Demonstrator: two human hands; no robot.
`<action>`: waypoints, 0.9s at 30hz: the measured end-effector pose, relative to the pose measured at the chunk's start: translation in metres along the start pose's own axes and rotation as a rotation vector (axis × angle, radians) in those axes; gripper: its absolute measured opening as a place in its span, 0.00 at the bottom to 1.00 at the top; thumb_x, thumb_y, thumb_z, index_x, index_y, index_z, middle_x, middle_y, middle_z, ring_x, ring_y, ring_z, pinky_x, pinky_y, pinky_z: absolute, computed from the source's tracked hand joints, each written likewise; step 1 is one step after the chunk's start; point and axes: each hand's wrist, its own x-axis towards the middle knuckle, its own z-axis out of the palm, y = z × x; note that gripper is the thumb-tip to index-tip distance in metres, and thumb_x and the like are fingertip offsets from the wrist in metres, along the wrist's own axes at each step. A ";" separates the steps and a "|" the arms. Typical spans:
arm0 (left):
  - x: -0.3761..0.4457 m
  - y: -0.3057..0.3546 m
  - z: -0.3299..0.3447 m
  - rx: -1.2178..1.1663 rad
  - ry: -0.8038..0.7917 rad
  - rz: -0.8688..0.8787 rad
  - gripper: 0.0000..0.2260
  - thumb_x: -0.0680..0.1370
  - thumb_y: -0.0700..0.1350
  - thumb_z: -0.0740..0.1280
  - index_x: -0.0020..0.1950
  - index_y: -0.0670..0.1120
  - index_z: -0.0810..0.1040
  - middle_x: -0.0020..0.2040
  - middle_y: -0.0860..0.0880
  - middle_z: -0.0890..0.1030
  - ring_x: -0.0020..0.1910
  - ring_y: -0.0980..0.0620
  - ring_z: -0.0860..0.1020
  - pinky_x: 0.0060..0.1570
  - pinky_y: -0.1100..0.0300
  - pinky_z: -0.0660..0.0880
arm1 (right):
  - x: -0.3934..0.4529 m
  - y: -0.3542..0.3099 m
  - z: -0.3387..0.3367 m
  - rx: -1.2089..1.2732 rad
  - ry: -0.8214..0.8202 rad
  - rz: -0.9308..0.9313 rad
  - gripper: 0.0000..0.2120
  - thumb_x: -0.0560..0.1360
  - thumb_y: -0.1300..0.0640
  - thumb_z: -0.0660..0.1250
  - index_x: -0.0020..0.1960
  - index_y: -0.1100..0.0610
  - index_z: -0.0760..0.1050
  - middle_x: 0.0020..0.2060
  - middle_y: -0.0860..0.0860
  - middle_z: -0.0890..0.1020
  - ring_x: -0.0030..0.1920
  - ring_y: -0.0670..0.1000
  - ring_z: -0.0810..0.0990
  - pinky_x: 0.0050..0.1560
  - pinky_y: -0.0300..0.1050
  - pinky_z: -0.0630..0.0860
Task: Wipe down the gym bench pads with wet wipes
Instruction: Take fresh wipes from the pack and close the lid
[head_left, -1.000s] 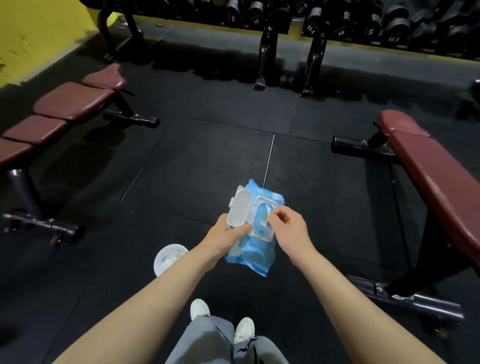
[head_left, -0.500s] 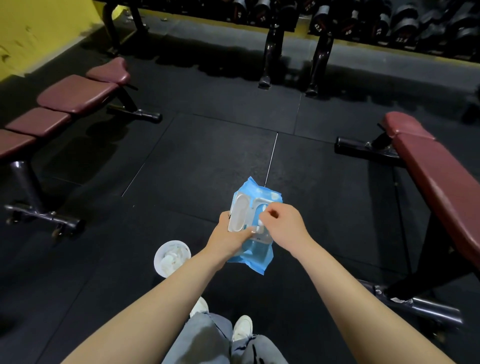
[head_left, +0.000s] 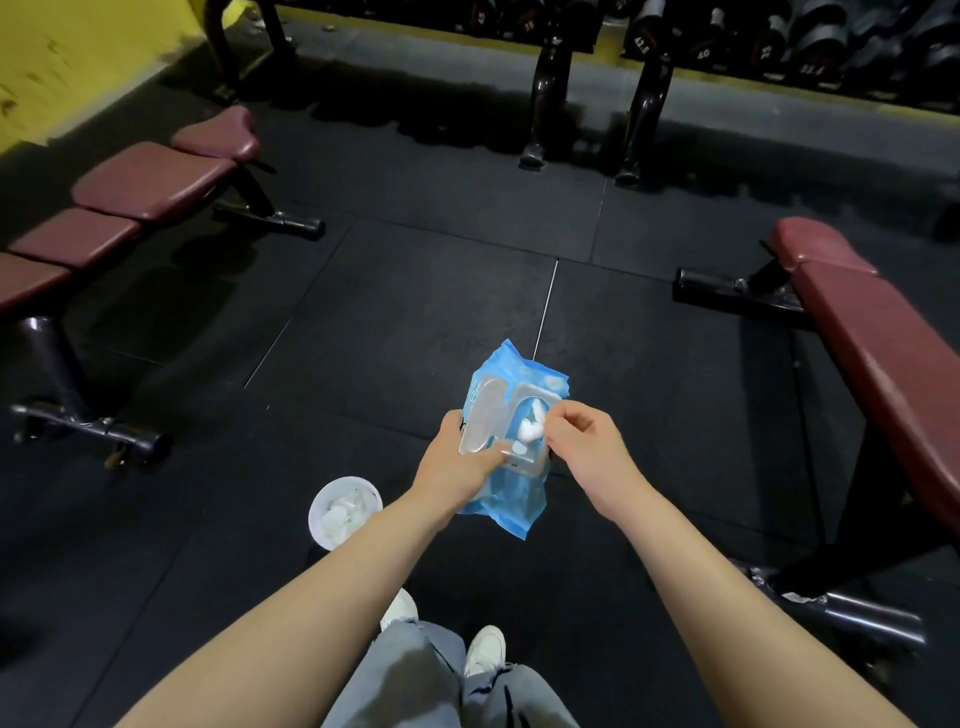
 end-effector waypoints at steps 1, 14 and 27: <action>0.000 0.000 0.000 0.016 0.011 0.009 0.27 0.69 0.60 0.75 0.63 0.57 0.68 0.55 0.58 0.78 0.53 0.56 0.80 0.53 0.54 0.81 | 0.001 -0.001 -0.003 -0.066 -0.032 -0.002 0.12 0.77 0.61 0.62 0.34 0.57 0.70 0.28 0.45 0.71 0.31 0.44 0.67 0.33 0.35 0.67; -0.009 0.017 -0.006 -0.270 0.014 0.026 0.22 0.73 0.51 0.75 0.64 0.55 0.71 0.57 0.56 0.79 0.56 0.55 0.79 0.46 0.62 0.75 | -0.001 -0.002 -0.006 -0.488 0.074 -0.115 0.12 0.77 0.45 0.67 0.43 0.53 0.72 0.37 0.49 0.80 0.36 0.46 0.76 0.38 0.39 0.72; -0.017 0.012 -0.016 -0.336 -0.131 0.011 0.29 0.71 0.59 0.75 0.69 0.57 0.69 0.61 0.53 0.80 0.59 0.53 0.80 0.61 0.50 0.78 | 0.009 -0.007 -0.001 -0.522 -0.062 -0.035 0.13 0.78 0.47 0.65 0.46 0.58 0.74 0.42 0.53 0.81 0.41 0.53 0.82 0.43 0.47 0.81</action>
